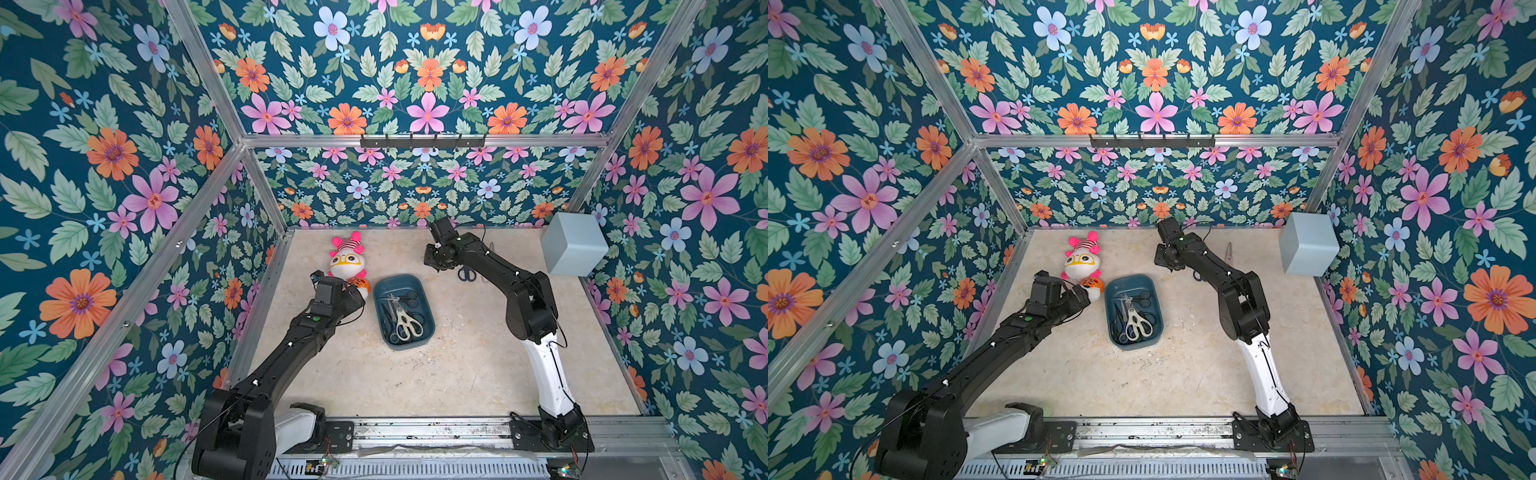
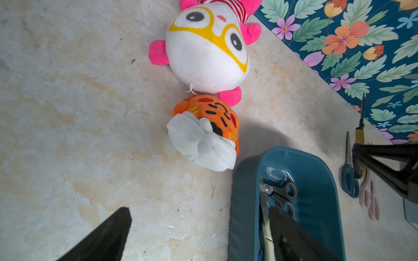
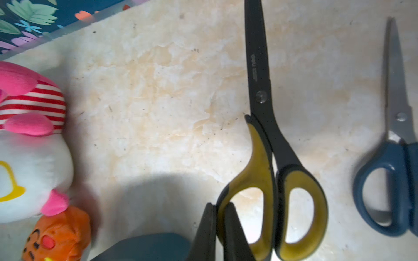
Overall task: Take the scissors out of the storage box
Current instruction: Place the scissors at the center of the board.
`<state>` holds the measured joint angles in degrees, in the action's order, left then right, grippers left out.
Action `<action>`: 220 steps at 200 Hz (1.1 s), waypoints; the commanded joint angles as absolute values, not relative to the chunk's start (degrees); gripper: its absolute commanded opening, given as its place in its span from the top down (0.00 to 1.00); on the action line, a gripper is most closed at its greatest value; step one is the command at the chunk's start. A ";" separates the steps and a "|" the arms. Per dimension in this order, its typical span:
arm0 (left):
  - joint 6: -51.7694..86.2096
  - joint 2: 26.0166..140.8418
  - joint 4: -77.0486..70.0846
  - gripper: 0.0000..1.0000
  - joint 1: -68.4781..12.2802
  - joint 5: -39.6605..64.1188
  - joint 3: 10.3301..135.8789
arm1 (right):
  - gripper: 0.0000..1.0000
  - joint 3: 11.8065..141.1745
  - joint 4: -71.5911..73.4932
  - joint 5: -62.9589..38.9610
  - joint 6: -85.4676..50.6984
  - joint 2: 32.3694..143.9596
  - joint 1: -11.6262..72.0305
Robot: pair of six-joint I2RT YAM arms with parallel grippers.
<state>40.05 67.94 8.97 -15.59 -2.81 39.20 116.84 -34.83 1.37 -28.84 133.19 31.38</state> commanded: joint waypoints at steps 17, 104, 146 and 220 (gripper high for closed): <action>39.61 68.21 8.88 0.01 -15.54 -2.39 39.38 | 1.00 115.24 -32.81 -0.22 -30.41 134.42 30.86; 40.25 68.03 8.93 0.01 -15.47 -2.66 39.11 | 0.99 114.07 -32.67 -1.67 -29.97 137.25 30.11; 40.25 67.79 9.14 0.01 -15.48 -2.86 39.03 | 0.76 114.80 -33.10 -1.78 -29.80 136.77 30.14; 39.57 67.98 9.13 0.01 -15.54 -3.57 39.71 | 0.69 112.62 -33.95 -7.27 -25.89 127.46 30.71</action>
<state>40.27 67.79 8.97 -15.59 -2.81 39.20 115.13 -33.65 -3.33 -28.42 131.00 30.09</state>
